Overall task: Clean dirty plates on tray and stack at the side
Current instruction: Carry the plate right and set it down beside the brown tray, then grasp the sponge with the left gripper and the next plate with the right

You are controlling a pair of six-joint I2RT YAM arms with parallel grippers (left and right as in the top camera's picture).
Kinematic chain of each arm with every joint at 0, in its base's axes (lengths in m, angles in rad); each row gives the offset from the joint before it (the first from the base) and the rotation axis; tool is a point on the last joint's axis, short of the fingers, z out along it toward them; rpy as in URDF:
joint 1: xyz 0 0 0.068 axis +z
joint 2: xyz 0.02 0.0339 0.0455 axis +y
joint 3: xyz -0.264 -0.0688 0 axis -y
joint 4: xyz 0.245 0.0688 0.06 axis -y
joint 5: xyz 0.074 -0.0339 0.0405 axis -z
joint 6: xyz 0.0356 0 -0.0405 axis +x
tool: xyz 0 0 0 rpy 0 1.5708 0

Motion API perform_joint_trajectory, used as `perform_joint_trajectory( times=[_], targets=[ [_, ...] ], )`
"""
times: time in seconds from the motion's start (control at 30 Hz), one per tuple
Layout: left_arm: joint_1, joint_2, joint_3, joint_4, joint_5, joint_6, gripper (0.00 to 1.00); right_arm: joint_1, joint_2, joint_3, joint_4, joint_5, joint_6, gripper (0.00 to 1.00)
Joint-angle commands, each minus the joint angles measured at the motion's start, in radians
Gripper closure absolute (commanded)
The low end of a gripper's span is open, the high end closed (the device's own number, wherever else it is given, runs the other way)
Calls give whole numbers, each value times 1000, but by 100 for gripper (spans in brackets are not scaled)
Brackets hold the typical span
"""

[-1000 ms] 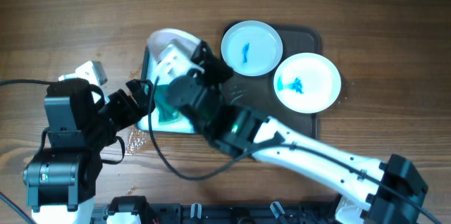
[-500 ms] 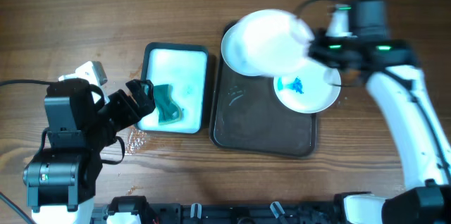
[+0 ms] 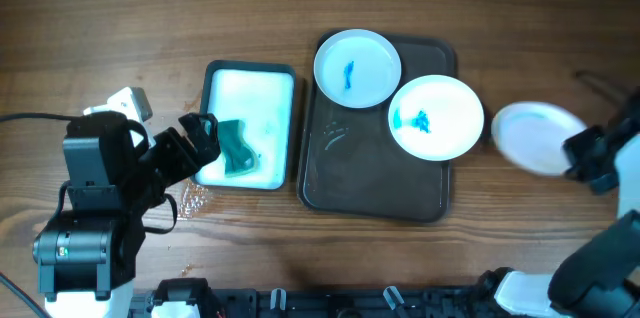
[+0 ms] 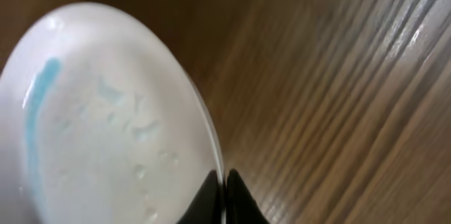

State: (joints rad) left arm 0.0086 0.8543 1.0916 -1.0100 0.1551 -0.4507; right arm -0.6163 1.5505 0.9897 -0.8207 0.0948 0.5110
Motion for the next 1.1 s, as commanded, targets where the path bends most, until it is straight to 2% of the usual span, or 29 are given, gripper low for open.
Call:
perform_joint_trajectory(
  times=[0.0,0.07,0.13,0.2,0.27,0.3,0.37,0.43,0.53,0.7,0.73,0.8,0.83,0.9,1.07],
  targets=[
    [6,-1,12,-2,12,-5,0,41,17,-107,37,-41,-15,96],
    [6,-1,12,-2,12,-5,0,97,12,-112,32,-76,-37,92],
    [6,-1,12,-1,12,-6,0,183,-19,-108,30,-91,-70,81],
    [6,-1,12,-2,12,-5,0,267,-72,-104,15,-24,-52,45],
    [6,-1,12,-3,12,-5,0,303,-129,-95,12,6,-30,36],
    [6,-1,12,-6,12,-5,0,306,-155,-85,13,2,-33,36],
    [6,-1,12,-7,12,-5,0,306,-222,-71,76,-135,-170,40],
    [6,-1,12,-7,13,-6,0,306,-259,-72,179,-407,-367,43],
    [6,-1,12,-10,34,-5,0,323,-216,-96,209,-425,-381,42],
    [6,9,12,-19,77,-5,0,404,4,-135,331,-432,-378,42],
    [6,13,12,-23,77,-5,0,409,39,-136,342,-433,-377,45],
    [6,27,12,-40,77,-5,0,410,94,-135,354,-440,-347,66],
    [6,38,12,-51,77,-5,0,410,101,-135,351,-439,-327,82],
    [6,60,12,-64,77,-5,0,410,87,-125,321,-433,-307,95],
    [6,114,12,-72,81,2,0,410,-75,-85,214,-434,-272,96]
  ],
)
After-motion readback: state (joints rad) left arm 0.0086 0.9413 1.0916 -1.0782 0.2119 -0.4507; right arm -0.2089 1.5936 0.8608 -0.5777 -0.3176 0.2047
